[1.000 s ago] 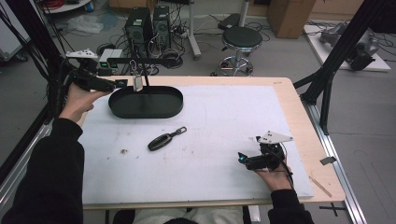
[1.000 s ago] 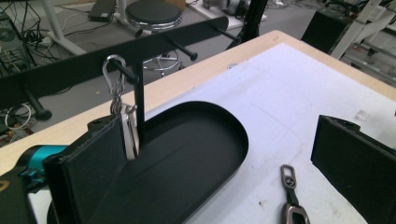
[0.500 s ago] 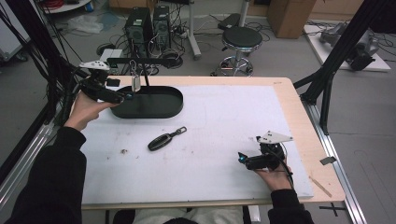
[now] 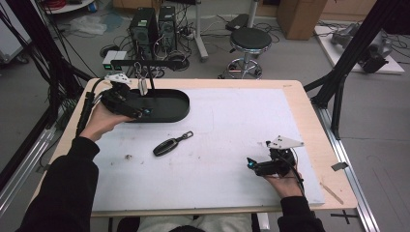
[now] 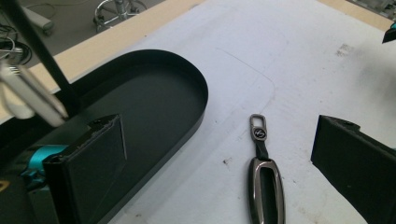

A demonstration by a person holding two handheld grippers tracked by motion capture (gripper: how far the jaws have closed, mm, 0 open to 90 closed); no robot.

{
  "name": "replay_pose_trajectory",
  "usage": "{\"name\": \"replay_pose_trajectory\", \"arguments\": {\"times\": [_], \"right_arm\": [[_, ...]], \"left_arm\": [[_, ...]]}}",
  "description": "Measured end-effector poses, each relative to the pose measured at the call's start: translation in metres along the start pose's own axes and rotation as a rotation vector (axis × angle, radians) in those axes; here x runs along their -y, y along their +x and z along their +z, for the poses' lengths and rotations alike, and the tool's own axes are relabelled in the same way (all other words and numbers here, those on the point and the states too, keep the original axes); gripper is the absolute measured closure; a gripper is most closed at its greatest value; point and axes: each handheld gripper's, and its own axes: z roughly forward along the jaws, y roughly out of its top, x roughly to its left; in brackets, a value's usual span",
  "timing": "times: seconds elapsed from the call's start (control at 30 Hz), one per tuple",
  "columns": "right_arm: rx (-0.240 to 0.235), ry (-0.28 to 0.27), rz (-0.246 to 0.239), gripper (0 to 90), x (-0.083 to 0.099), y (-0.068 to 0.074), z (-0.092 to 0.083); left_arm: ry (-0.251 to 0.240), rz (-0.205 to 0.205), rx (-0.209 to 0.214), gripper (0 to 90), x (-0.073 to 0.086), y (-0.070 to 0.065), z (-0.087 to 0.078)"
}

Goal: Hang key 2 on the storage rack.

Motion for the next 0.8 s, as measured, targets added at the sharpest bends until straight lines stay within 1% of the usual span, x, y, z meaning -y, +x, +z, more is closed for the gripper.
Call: {"name": "replay_pose_trajectory", "arguments": {"times": [0.07,0.17,0.37,0.43,0.53,0.6,0.63,0.7,0.77,0.8], "right_arm": [[0.001,-0.001,-0.001,0.8,0.0,0.0,0.0],[0.0,0.002,0.001,0.8,0.0,0.0,0.0],[0.0,0.002,0.0,0.8,0.001,0.0,-0.001],[0.0,0.001,-0.002,0.8,0.0,0.0,-0.001],[0.002,-0.002,-0.003,0.8,0.0,0.0,-0.001],[0.002,-0.003,-0.003,0.8,0.0,0.0,-0.001],[0.003,-0.003,-0.003,0.8,0.0,0.0,-0.001],[0.005,-0.005,-0.006,0.8,0.0,-0.001,-0.001],[0.006,-0.004,-0.003,0.8,0.001,0.0,-0.002],[0.007,-0.003,-0.004,0.8,0.001,-0.001,-0.002]], "left_arm": [[0.013,0.001,0.006,3.6,0.001,-0.002,0.004],[0.043,0.019,0.005,3.7,0.003,-0.004,0.011],[0.071,0.034,0.016,3.7,0.005,-0.011,0.023],[0.086,0.044,0.04,3.7,0.006,-0.014,0.028],[0.113,0.065,0.047,3.7,0.007,-0.019,0.037],[0.13,0.073,0.058,3.7,0.008,-0.023,0.044],[0.13,0.072,0.061,3.7,0.009,-0.024,0.046],[0.151,0.081,0.067,3.7,0.009,-0.026,0.052],[0.167,0.089,0.063,3.7,0.011,-0.029,0.057],[0.18,0.099,0.061,3.7,0.011,-0.029,0.059]]}}
